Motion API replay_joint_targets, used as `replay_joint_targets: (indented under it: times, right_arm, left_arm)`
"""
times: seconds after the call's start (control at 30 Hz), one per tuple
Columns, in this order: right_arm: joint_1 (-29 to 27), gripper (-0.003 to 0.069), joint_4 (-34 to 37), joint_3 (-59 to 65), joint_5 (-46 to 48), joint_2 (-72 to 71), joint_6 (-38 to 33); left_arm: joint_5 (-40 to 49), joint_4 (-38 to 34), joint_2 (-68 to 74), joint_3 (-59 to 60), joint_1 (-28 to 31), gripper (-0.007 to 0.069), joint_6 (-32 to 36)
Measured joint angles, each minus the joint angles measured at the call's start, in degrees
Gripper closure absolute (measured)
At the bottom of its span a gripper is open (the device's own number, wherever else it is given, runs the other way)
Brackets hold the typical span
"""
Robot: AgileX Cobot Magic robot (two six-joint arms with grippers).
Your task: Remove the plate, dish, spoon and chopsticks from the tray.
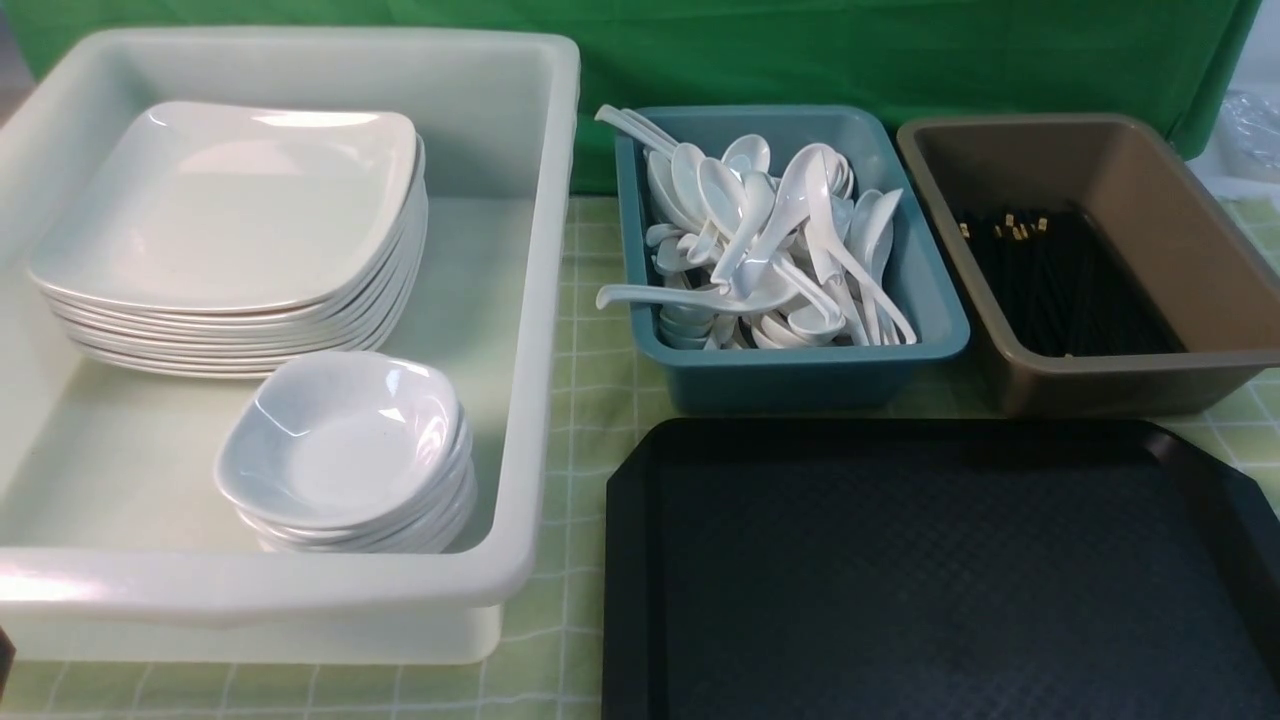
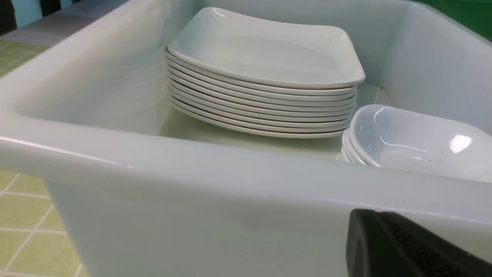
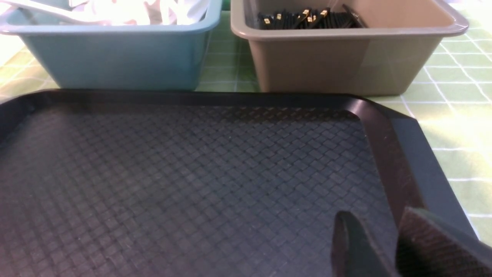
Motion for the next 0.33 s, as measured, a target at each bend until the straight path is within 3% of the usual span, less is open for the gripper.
replay_joint_targets:
  times: [0.33]
  right_arm:
    - [0.00, 0.0424, 0.00, 0.00, 0.00, 0.00, 0.30]
  left_arm:
    - [0.00, 0.00, 0.00, 0.00, 0.00, 0.0603, 0.21]
